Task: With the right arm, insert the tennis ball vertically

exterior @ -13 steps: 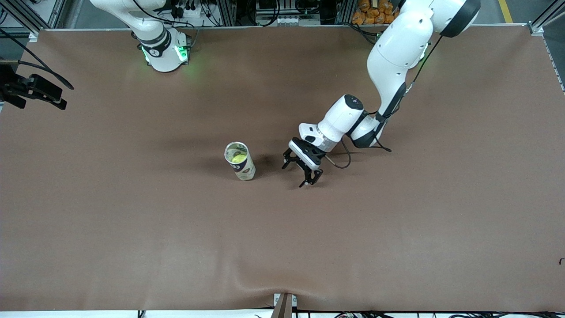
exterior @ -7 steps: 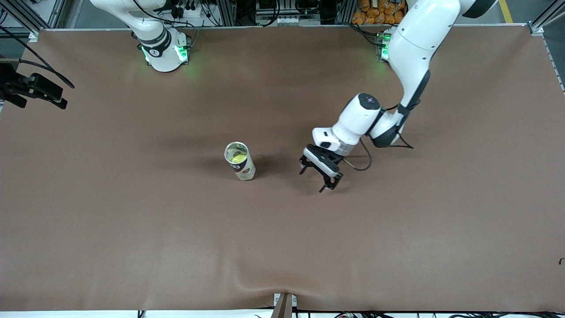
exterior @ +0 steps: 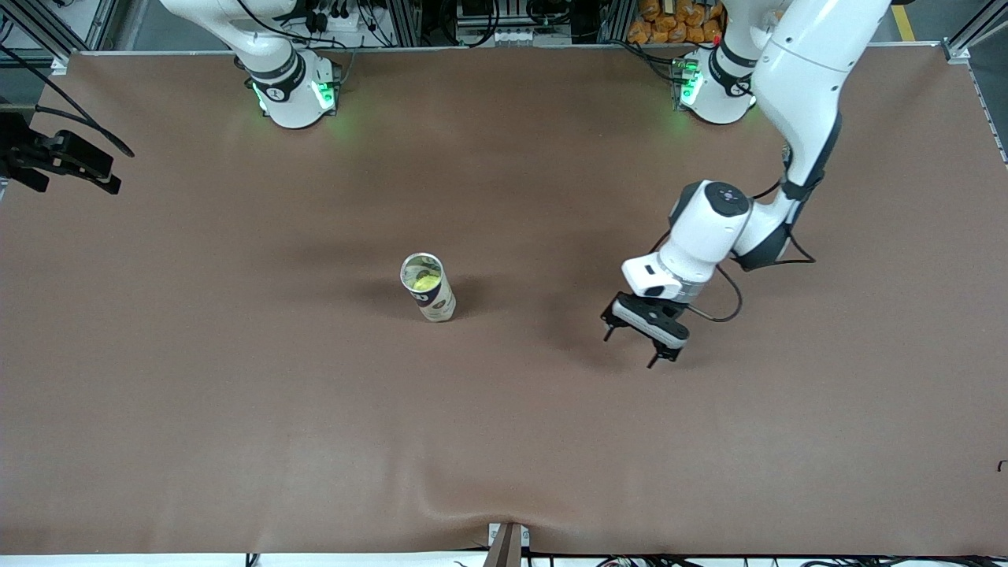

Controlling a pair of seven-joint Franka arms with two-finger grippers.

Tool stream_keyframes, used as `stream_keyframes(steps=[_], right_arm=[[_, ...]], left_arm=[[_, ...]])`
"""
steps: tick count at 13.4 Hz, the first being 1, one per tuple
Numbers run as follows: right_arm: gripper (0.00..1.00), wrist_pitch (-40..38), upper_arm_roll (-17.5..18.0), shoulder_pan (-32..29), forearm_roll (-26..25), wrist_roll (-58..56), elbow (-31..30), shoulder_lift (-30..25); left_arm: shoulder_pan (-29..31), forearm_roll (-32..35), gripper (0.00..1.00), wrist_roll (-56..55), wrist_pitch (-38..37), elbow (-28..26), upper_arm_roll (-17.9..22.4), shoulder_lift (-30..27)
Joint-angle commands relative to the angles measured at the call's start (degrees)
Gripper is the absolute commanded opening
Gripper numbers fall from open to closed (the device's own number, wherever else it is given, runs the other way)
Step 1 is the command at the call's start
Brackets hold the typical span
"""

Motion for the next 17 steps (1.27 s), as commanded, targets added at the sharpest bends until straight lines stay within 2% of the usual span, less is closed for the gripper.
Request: stream_keyframes(steps=[1,6,9,11,17], right_arm=[[1.0,0.7,0.5,-0.4,-0.7,-0.3,-1.8,-1.7],[1.0,0.7,0.5,-0.4,-0.6,-0.3,-1.7,-1.7],[1.0,0.7,0.4,-0.5,-0.6,-0.3,-1.7,-1.6],[1.0,0.6,0.4,-0.5,-0.6,-0.3,-1.7,-1.6],[1.0,0.6,0.4,-0.6,-0.5,-0.3,-1.6,-1.6]], left_arm=[[2.2,-0.2,1.0,0.1,-8.3,-0.9,-0.4,-6.3],[6.8,-0.3,1.0,0.1,-15.8,-0.8,-0.7,-11.1],[7.3,-0.9,1.0,-0.5,-19.4,2.5,-0.6,-11.4],[7.9,-0.9,1.0,-0.2,-28.2,5.9,-0.7,-13.1],[9.1,-1.2,1.0,-0.8,-39.5,11.8,-0.7,-14.5]])
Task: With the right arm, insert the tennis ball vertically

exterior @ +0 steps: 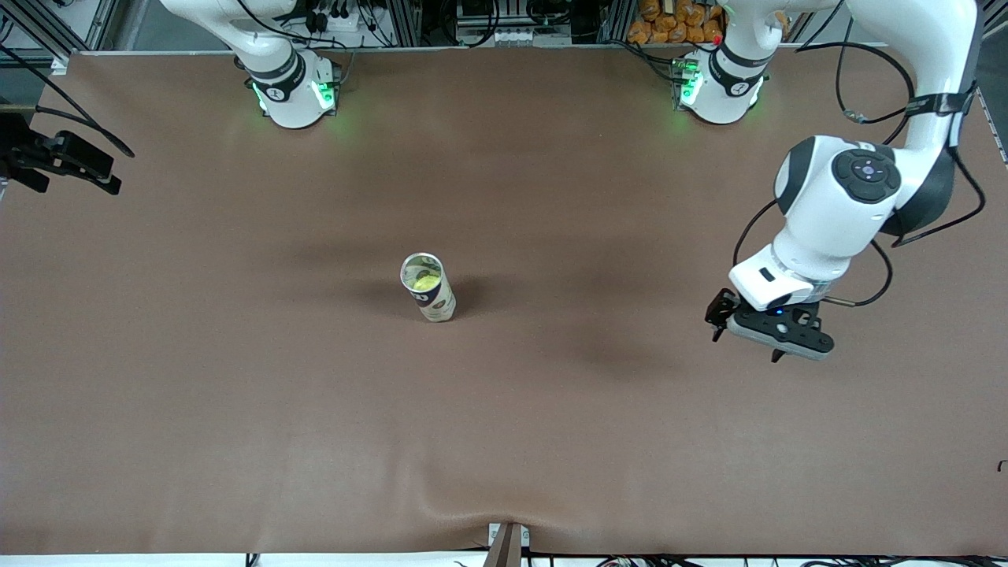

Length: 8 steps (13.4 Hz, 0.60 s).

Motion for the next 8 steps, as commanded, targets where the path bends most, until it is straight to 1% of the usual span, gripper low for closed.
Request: stream_keyframes(steps=[1,3,8], right_arm=[[1.0,0.4,0.4,-0.6,-0.5,-0.3,-1.5,-1.6],[1.0,0.2,0.4,-0.6,-0.5,-0.3,-1.5,-1.6],[1.0,0.3,0.4,-0.6,-0.5,-0.3,-1.5,-1.6]], left_arm=[[0.5,-1.1,1.0,-0.6,-4.0,2.4,-0.8,-0.5],[0.5,-1.8,1.0,-1.9,-4.9,3.0,-0.9,-0.6],[0.3,-2.0,1.0,-2.7,-14.2,10.7,-0.9,0.2]])
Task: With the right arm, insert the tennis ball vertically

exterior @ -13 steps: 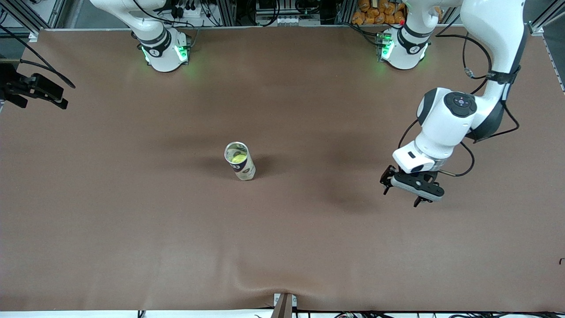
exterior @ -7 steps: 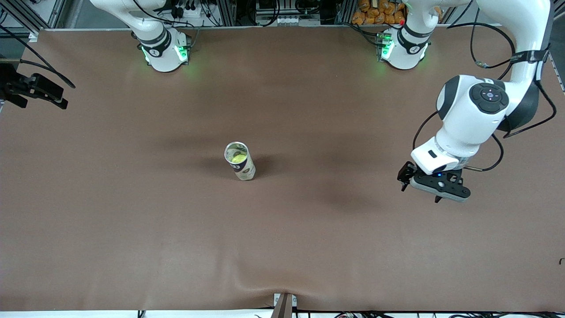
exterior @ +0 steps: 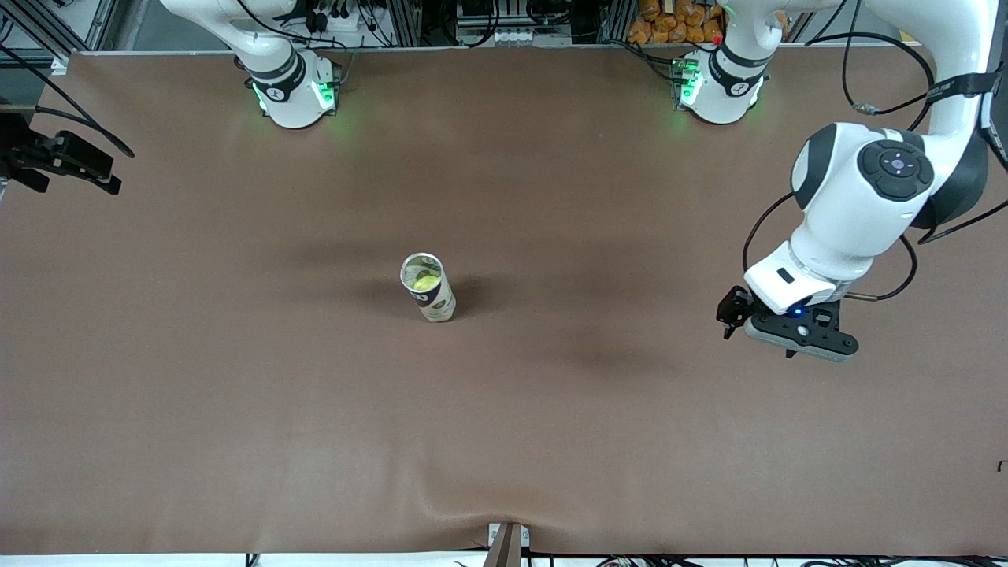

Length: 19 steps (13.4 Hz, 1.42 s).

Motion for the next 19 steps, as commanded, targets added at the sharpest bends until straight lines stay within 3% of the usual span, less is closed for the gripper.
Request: stream_keyframes(steps=[1,6,10,13,19], right_arm=[[1.0,0.3,0.4,-0.6,-0.5,-0.3,-1.5,-1.6],[1.0,0.2,0.4,-0.5,-0.5,-0.3,-1.5,-1.6],[1.0,0.2,0.4,-0.5,-0.5,-0.3,-1.5,-1.6],[1.0,0.2,0.4,-0.6,-0.4,-0.3,-1.6,-1.6],[1.0,0.1,0.3,-0.7,-0.2,-0.3,-1.7,-1.7]], left_arm=[[0.2,-1.2,1.0,-0.5,-5.8,4.9,-0.4,0.4],[0.2,-5.5,1.0,-0.5,-12.5,12.0,-0.3,1.2],[-0.2,-7.0,1.0,-0.6,-22.2,17.8,0.1,1.8],[0.2,-6.3,1.0,-1.8,-29.4,18.7,0.4,-1.6],[-1.6,-7.4,1.0,-0.8,-37.7,18.9,10.2,-7.4]])
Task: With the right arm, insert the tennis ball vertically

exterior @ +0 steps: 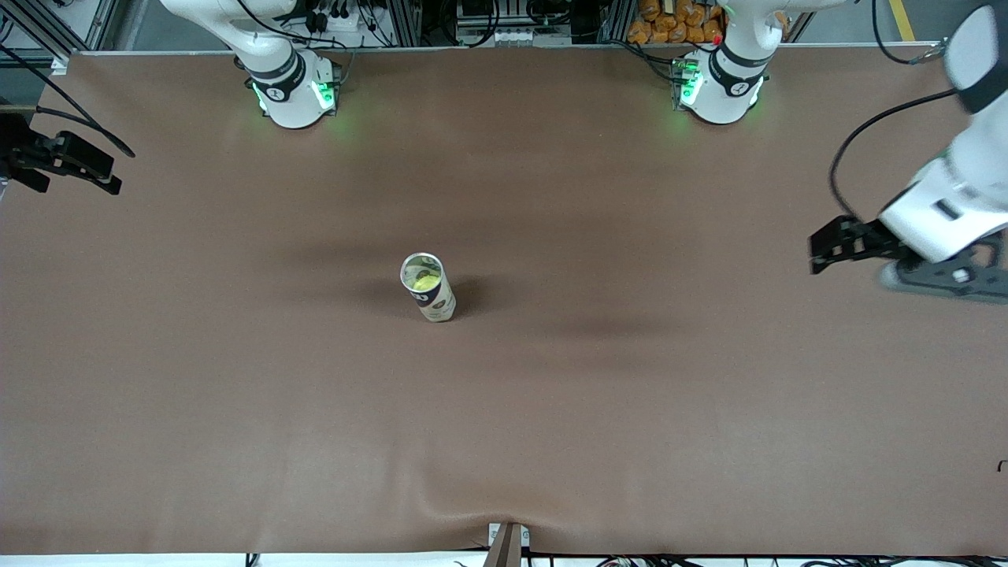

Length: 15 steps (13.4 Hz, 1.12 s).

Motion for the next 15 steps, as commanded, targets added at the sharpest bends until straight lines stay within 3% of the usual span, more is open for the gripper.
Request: stream_keyframes(steps=[1,3,7,11,13,15], right_arm=[[1.0,0.2,0.4,-0.6,-0.2,-0.3,-1.6,-1.7],[1.0,0.2,0.4,-0.7,-0.2,-0.3,-1.6,-1.6],[1.0,0.2,0.4,-0.7,-0.2,-0.3,-1.6,-1.6],[1.0,0.2,0.4,-0.7,-0.2,-0.3,-1.6,-1.6],[1.0,0.1,0.4,-0.7,-0.2,-0.3,-1.6,-1.7],[1.0,0.2,0.4,-0.7,-0.1,-0.3,-1.6,-1.6]], left_arm=[[-2.5,-1.4,1.0,0.8,-1.9,-0.3,5.4,-2.1],[-2.1,-3.7,1.0,1.2,-5.8,-0.3,6.8,-3.3],[-1.5,-5.2,1.0,-0.1,-11.9,-1.0,5.7,-5.7],[3.6,-5.1,1.0,-1.2,-12.5,-5.2,-0.9,-9.9],[9.0,-5.1,1.0,-1.3,-11.2,-8.2,-6.5,-12.8],[10.2,-5.0,1.0,-1.6,-11.2,-9.0,-8.1,-13.2]])
